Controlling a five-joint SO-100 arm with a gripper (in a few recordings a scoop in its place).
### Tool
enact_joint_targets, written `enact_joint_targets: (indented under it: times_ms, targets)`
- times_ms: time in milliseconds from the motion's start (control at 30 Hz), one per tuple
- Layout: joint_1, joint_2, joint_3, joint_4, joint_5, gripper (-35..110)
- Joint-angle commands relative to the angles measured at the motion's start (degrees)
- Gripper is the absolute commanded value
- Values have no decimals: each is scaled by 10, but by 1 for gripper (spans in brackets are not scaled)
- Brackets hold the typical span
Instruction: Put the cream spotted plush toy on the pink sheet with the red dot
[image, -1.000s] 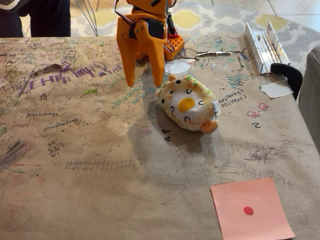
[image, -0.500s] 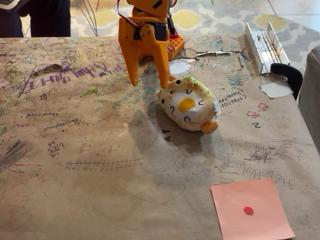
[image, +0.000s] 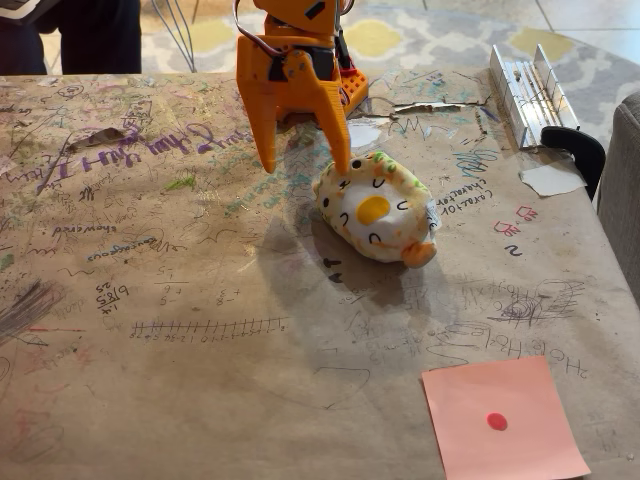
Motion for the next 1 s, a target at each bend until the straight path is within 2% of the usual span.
enact_joint_targets:
  times_ms: [0, 100, 300, 400, 467, 533, 567, 767, 967]
  targets:
    - [1, -7, 0, 3, -63, 35]
    - [0, -22, 0, 0, -102, 36]
    - [-12, -25, 0, -2, -92, 35]
    - [-17, -22, 0, -2, -88, 30]
    - [-24, -17, 0, -1, -75, 19]
    - [-35, -6, 0, 0, -47, 3]
    - [-37, 0, 0, 2, -33, 0]
    - [-64, 17, -1, -4, 24, 0]
    - [-92, 15, -107, -156, 218, 0]
